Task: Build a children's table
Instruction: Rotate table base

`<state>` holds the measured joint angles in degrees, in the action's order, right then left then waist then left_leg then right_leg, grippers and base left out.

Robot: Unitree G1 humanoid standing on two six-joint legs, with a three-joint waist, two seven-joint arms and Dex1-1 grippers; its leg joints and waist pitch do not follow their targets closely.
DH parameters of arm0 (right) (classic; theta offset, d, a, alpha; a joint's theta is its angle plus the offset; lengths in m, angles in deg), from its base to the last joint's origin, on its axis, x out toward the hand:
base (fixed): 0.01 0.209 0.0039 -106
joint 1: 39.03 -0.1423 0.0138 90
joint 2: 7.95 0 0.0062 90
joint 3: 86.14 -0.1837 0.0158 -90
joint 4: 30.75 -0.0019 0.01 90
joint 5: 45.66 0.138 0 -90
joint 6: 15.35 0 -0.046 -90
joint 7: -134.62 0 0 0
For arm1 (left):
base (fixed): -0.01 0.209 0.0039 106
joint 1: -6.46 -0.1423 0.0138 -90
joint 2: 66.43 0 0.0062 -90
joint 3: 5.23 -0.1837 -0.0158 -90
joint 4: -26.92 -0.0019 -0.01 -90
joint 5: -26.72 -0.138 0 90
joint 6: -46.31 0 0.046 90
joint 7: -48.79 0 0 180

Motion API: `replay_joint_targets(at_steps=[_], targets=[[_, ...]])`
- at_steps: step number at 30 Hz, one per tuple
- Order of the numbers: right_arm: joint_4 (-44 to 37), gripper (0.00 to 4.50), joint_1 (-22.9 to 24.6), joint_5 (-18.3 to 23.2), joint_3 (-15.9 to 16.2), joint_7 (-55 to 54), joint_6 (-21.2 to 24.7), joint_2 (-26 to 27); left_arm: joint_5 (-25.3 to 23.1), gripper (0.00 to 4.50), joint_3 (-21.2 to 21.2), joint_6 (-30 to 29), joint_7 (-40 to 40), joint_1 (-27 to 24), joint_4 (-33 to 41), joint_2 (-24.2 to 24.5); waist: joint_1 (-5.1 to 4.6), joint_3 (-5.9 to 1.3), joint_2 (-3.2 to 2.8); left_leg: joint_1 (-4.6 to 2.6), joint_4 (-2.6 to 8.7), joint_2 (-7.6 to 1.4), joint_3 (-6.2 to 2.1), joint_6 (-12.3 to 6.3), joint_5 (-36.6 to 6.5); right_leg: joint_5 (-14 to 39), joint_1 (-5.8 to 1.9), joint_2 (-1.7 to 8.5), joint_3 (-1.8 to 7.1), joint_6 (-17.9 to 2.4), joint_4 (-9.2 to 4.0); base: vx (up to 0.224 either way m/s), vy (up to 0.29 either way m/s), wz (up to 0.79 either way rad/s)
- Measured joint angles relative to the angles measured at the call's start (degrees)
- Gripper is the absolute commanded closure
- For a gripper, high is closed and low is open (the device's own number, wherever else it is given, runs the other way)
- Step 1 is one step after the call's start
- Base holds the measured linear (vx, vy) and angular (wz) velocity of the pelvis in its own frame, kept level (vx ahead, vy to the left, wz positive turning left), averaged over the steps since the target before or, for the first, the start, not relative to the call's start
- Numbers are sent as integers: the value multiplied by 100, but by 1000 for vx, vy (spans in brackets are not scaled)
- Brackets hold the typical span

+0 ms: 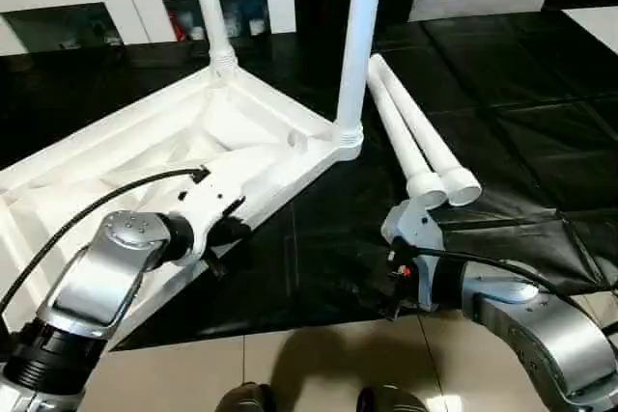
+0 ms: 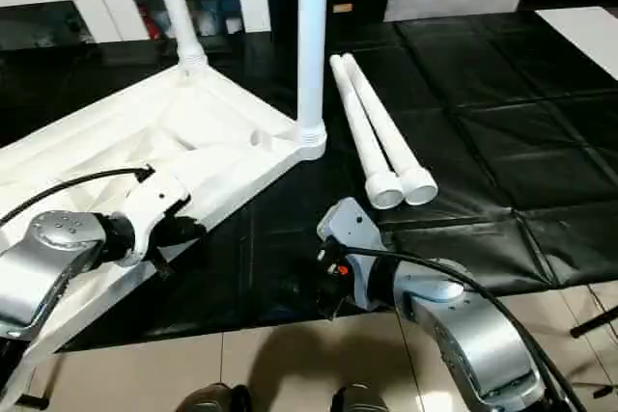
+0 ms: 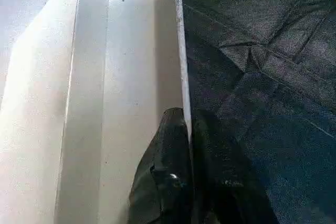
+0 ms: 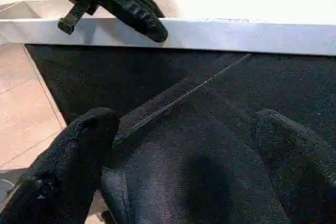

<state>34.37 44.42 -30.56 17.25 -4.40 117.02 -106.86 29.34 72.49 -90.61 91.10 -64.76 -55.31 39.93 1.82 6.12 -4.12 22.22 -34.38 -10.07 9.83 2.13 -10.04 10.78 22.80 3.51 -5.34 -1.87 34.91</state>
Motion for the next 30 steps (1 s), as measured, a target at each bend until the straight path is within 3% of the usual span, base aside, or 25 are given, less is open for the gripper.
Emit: replay_joint_targets(at_steps=[9,15,21,25,27,30], targets=[[31,0,-21,-8,-3,-106,-5,-49,50,442,88,369,-374,538,-1099,-676,12,-16,-25,-19,-5,7,-7,-1,1,13,-44,0,4,24,-23,0,0,0],[134,0,-92,-131,-26,-309,-27,-7,-30,442,137,1012,-898,1428,-2678,-1244,-29,-16,-25,-13,7,9,-20,-16,8,-4,-82,-3,-13,51,-145,0,0,0],[282,0,-195,-181,-26,-408,-60,12,-132,442,346,2227,-1666,2648,-5006,-1963,5,-18,-19,24,-6,33,-1,-70,20,-120,-84,29,-3,83,-191,0,0,0],[311,0,-216,-230,-23,-484,-74,33,-161,442,540,3047,-2072,3219,-6182,-2180,15,-22,-18,98,2,31,-1,-107,31,-147,-9,30,-10,65,-177,0,0,0],[324,0,-215,-233,-20,-493,-76,34,-124,442,626,3114,-2067,3324,-6331,-2198,23,-27,-26,141,1,30,0,-110,32,-145,40,31,-11,63,-164,0,0,0],[325,0,-215,-237,-19,-536,-86,37,3,404,811,3392,-1991,3389,-6456,-2232,56,-28,-28,190,-22,23,0,-117,28,-132,86,32,-19,43,-125,0,0,0]])
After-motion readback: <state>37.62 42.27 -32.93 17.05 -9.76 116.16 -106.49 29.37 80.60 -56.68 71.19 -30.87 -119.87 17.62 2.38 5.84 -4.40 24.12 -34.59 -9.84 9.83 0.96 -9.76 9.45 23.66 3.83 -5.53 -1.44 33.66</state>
